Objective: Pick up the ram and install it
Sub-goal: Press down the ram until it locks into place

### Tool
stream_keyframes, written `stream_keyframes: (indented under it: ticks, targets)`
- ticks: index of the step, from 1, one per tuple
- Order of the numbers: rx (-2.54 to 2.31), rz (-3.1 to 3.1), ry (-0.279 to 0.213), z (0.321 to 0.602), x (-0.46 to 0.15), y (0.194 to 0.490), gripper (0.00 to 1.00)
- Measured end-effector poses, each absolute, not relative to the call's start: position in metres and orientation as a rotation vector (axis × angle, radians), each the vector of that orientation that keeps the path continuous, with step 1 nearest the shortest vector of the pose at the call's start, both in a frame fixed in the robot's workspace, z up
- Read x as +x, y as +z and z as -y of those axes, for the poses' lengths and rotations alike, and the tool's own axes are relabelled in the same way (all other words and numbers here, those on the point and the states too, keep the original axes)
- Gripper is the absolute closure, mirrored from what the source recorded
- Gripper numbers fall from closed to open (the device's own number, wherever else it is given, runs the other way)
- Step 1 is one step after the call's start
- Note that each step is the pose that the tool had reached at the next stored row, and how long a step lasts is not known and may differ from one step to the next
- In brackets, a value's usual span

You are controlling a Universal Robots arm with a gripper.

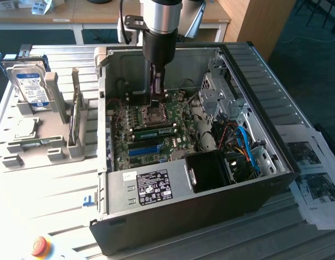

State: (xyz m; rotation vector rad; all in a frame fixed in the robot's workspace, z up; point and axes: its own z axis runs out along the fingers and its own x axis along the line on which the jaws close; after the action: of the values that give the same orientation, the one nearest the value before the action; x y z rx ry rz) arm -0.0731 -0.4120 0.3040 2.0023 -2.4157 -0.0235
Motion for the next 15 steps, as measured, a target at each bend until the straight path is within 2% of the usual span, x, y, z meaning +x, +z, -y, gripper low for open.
stream_keyframes:
  ticks: [15]
  targets:
    - [1.818, 2.566, -0.016, 0.4120, -0.0731, 0.3040, 0.90]
